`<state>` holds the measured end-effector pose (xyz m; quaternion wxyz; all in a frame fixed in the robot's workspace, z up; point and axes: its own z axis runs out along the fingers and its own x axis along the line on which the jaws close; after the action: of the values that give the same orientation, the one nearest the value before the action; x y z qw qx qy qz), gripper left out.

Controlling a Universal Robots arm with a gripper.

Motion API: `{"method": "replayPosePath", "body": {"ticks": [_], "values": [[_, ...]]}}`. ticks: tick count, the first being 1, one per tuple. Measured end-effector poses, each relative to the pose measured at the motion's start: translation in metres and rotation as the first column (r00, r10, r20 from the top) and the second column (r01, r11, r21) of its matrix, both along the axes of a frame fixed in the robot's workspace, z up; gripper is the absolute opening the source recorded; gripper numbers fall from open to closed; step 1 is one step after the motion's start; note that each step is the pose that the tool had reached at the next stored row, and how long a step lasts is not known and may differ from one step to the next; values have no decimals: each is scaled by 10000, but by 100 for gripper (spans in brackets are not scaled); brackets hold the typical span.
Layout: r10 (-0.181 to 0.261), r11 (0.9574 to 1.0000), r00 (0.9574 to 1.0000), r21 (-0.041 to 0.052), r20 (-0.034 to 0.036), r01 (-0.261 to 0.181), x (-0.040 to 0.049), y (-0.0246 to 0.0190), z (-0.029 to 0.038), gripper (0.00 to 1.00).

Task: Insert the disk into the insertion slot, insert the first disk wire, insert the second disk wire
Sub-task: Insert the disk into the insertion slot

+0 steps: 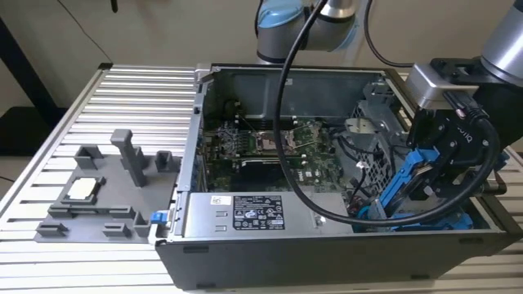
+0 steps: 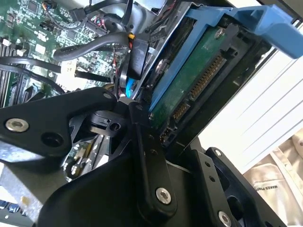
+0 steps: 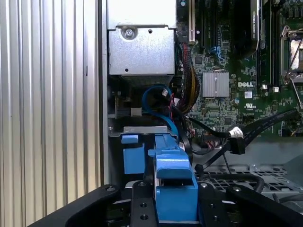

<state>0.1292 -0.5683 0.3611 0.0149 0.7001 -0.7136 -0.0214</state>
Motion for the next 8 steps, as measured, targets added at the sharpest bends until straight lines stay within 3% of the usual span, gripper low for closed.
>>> {"method": "replayPosePath", "body": {"ticks": [3,4,8], "values": [[0,10000,10000,1,0,0,0,0,0,35],[1,10000,10000,-2,0,-1,0,0,0,41],[1,10000,10000,-1,0,-1,0,0,10,41]]}}
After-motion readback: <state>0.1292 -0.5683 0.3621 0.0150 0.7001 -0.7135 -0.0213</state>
